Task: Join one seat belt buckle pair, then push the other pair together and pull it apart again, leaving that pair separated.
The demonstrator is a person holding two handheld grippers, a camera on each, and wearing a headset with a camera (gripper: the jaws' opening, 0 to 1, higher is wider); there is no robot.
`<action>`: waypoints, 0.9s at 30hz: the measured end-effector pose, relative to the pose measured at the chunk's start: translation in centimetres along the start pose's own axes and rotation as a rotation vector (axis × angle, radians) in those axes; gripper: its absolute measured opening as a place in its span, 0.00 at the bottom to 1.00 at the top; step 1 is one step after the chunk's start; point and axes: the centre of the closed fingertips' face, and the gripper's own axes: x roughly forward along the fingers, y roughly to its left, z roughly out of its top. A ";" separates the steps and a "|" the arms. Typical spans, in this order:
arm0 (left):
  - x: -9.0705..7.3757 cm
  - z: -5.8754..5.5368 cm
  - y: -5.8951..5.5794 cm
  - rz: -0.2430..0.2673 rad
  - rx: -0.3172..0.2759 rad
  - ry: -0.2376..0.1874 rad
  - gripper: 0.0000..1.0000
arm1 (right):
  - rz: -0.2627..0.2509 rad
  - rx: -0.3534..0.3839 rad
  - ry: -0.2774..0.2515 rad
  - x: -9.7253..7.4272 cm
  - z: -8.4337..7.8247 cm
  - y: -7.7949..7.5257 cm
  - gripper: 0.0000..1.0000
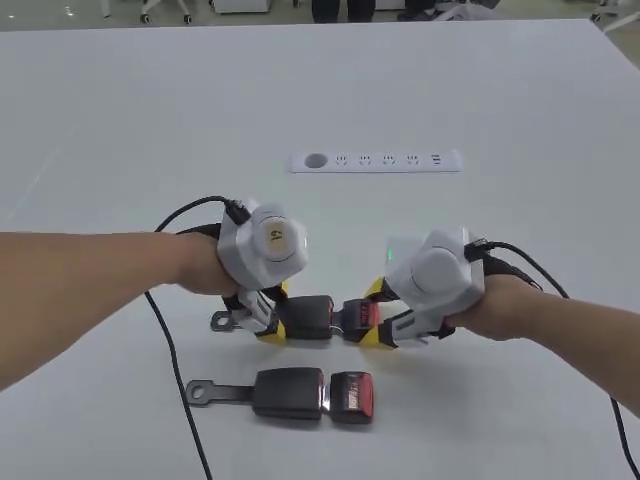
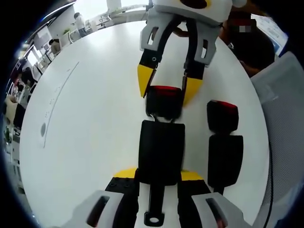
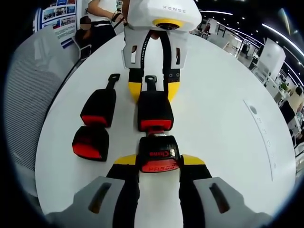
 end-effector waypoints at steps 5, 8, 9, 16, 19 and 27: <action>-0.1 0.1 -0.2 0.000 -0.002 0.005 0.31 | 0.012 -0.001 0.002 -0.7 -1.0 -0.1 0.29; 0.0 0.1 -0.2 0.000 0.005 0.023 0.31 | 0.014 -0.003 0.002 -0.6 -0.9 -0.2 0.30; 0.1 0.1 -0.2 0.000 0.008 0.031 0.31 | 0.014 -0.003 0.003 -0.6 -0.8 -0.2 0.30; 0.1 0.1 -0.3 0.002 0.003 0.036 0.31 | 0.016 -0.005 0.008 -0.9 -0.9 -0.1 0.30; 0.1 0.1 -0.3 0.003 0.000 0.031 0.31 | 0.016 -0.006 0.011 -0.9 -1.0 -0.1 0.30; 0.0 0.2 -0.5 0.004 0.000 0.033 0.31 | 0.014 -0.007 0.030 -1.2 -1.5 0.0 0.30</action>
